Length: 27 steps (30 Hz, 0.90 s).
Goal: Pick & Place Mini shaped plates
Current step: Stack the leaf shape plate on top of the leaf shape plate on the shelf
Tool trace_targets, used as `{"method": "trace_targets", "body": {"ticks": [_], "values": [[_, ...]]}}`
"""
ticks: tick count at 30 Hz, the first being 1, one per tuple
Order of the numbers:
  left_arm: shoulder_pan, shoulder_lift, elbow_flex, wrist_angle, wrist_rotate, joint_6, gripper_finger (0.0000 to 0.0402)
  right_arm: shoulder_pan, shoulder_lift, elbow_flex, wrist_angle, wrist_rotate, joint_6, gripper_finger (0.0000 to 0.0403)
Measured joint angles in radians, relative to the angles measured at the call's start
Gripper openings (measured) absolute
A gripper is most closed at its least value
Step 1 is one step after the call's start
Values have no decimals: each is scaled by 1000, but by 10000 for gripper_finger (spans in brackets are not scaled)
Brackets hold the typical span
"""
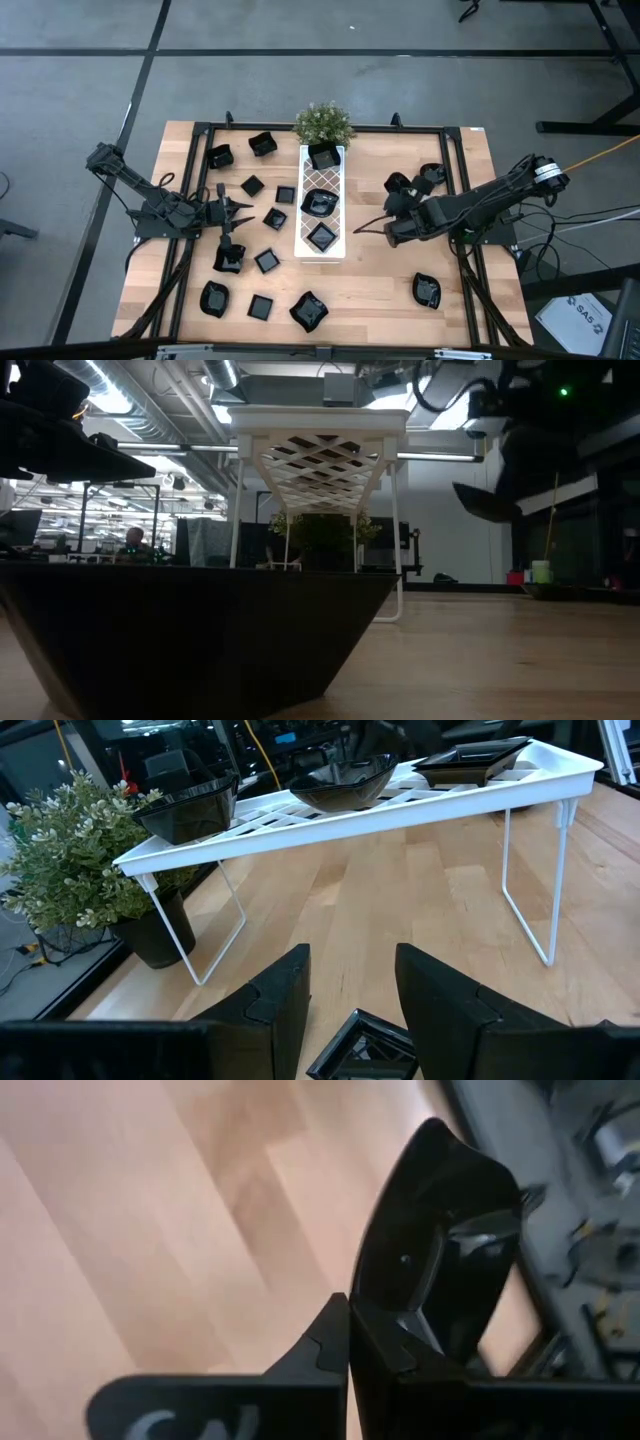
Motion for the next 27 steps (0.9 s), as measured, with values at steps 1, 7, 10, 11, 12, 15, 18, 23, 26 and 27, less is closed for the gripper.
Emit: {"method": "trace_targets", "body": {"ticks": [1, 7, 10, 11, 12, 15, 18, 23, 26, 27], "values": [[0, 0, 0, 0, 0, 0, 143, 0, 0, 11, 2, 17, -20, 1], [0, 0, 0, 0, 0, 0, 143, 0, 0, 76, 40, 118, -178, 1], [0, 0, 0, 0, 0, 0, 143, 0, 3, 96, 90, 160, -284, 1], [0, 0, 0, 0, 0, 0, 143, 0, 7, 102, 115, 173, -321, 1], [0, 0, 0, 0, 0, 0, 143, 0, 11, 107, 137, 182, -360, 1], [0, 0, 0, 0, 0, 0, 143, 0, 26, 123, 218, 188, -485, 1], [0, 0, 0, 0, 0, 0, 143, 0, 42, 142, 277, 201, -580, 1], [0, 0, 0, 0, 0, 0, 143, -2, 66, 191, 308, 211, -710, 1], [0, 0, 0, 0, 0, 0, 143, -3, 84, 215, 329, 211, -784, 0], [0, 0, 0, 0, 0, 0, 143, -4, 92, 223, 333, 211, -806, 0]]}}
